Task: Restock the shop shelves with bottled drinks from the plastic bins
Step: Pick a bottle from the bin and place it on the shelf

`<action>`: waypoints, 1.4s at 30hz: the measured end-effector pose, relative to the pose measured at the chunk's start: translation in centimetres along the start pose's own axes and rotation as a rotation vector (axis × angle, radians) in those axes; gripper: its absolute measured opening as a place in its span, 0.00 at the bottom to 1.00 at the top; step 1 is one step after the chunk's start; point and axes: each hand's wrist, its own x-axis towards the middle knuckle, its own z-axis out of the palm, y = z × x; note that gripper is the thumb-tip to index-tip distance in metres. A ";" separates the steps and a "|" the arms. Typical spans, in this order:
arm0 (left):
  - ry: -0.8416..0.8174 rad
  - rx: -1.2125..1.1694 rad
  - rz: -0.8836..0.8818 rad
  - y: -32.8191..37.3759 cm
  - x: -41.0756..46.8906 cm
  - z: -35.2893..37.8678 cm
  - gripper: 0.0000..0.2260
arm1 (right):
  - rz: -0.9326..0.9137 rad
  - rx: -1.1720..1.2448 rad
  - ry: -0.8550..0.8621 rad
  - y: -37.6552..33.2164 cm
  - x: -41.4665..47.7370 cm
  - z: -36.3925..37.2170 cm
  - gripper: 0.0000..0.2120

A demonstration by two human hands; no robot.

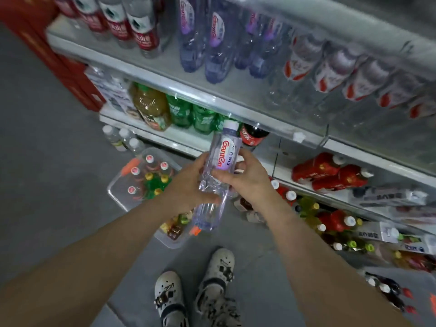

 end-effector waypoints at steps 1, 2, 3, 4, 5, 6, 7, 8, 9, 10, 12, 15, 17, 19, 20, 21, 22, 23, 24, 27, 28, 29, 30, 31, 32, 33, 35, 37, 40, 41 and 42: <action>0.017 0.012 0.020 0.5 0.8 -0.7 0.43 | -0.014 -0.007 -0.001 -0.9 1.0 0.0 0.32; 0.032 0.010 0.033 1.1 1.6 -1.3 0.45 | -0.028 0.001 -0.005 -1.8 1.9 -0.2 0.33; 0.044 0.001 0.047 1.6 2.5 -1.8 0.46 | -0.037 0.014 0.002 -2.6 2.7 -0.4 0.34; 0.062 -0.012 0.050 1.9 3.4 -2.3 0.47 | -0.041 0.023 0.017 -3.3 3.6 -0.6 0.35; 0.088 -0.016 0.041 2.5 4.1 -2.7 0.48 | -0.056 0.025 0.022 -4.1 4.5 -0.9 0.35; 0.111 -0.016 0.027 3.1 4.8 -3.1 0.49 | -0.066 0.020 0.019 -4.7 5.5 -1.3 0.34; 0.125 -0.009 0.026 3.7 5.6 -3.3 0.49 | -0.069 0.014 0.022 -5.5 6.2 -1.9 0.33; 0.129 -0.008 0.030 4.3 6.4 -3.4 0.47 | -0.069 0.006 0.037 -6.1 6.9 -2.6 0.32; 0.132 -0.013 0.045 4.8 7.2 -3.6 0.45 | -0.075 -0.008 0.057 -6.7 7.6 -3.2 0.31; 0.143 -0.027 0.060 5.1 8.0 -3.7 0.42 | -0.087 -0.025 0.081 -7.3 8.2 -3.7 0.31; 0.158 -0.065 0.077 5.9 9.5 -4.0 0.36 | -0.130 -0.061 0.134 -8.3 9.3 -4.5 0.31; 0.176 -0.098 0.077 6.3 11.4 -4.1 0.32 | -0.168 -0.082 0.183 -9.2 11.1 -5.5 0.32; 0.204 -0.056 0.088 6.5 12.7 -3.9 0.33 | -0.190 -0.088 0.254 -9.6 12.4 -6.1 0.31; 0.216 -0.049 0.107 6.6 13.6 -3.8 0.33 | -0.207 -0.089 0.325 -10.1 13.7 -6.5 0.30; 0.202 -0.075 0.118 6.9 14.1 -3.7 0.33 | -0.216 -0.094 0.357 -10.3 14.3 -6.7 0.29; 0.179 -0.102 0.125 7.3 14.7 -3.7 0.33 | -0.233 -0.100 0.385 -10.4 14.9 -7.0 0.29; 0.158 -0.120 0.130 7.7 15.3 -3.7 0.34 | -0.261 -0.100 0.411 -10.6 15.3 -7.2 0.30; 0.144 -0.125 0.132 8.0 15.9 -3.7 0.35 | -0.288 -0.090 0.436 -10.7 15.8 -7.4 0.32; 0.137 -0.134 0.134 8.4 16.4 -3.8 0.36 | -0.307 -0.075 0.458 -10.8 16.3 -7.5 0.35; 0.139 -0.186 0.141 9.0 17.8 -4.0 0.34 | -0.339 -0.045 0.516 -11.4 17.1 -7.4 0.36; 0.135 -0.208 0.134 9.0 18.1 -4.0 0.34 | -0.355 -0.032 0.526 -11.5 17.5 -7.4 0.35; 0.124 -0.226 0.130 8.9 18.5 -4.1 0.35 | -0.366 -0.027 0.531 -11.5 17.8 -7.3 0.33; 0.108 -0.243 0.132 8.8 18.9 -4.2 0.35 | -0.380 -0.024 0.534 -11.4 18.0 -7.2 0.32; 0.093 -0.260 0.134 8.6 19.3 -4.3 0.34 | -0.395 -0.027 0.543 -11.3 18.3 -7.1 0.31; 0.083 -0.278 0.139 8.4 19.6 -4.3 0.33 | -0.414 -0.033 0.560 -11.0 18.5 -6.9 0.32; 0.078 -0.285 0.140 8.1 20.0 -4.4 0.32 | -0.436 -0.042 0.582 -10.9 18.8 -6.8 0.34; 0.064 -0.288 0.142 7.5 20.7 -4.5 0.30 | -0.469 -0.036 0.614 -10.5 19.4 -6.3 0.37; 0.048 -0.292 0.159 7.0 21.3 -4.4 0.29 | -0.484 -0.001 0.609 -10.0 20.0 -6.0 0.37; 0.067 -0.287 0.188 6.2 22.3 -4.1 0.29 | -0.534 0.023 0.623 -9.3 20.6 -5.9 0.35; 0.079 -0.270 0.193 6.0 22.6 -4.1 0.31 | -0.558 0.030 0.631 -9.1 20.8 -5.8 0.35; 0.092 -0.253 0.196 5.9 22.8 -4.0 0.32 | -0.576 0.043 0.633 -9.1 21.1 -5.9 0.35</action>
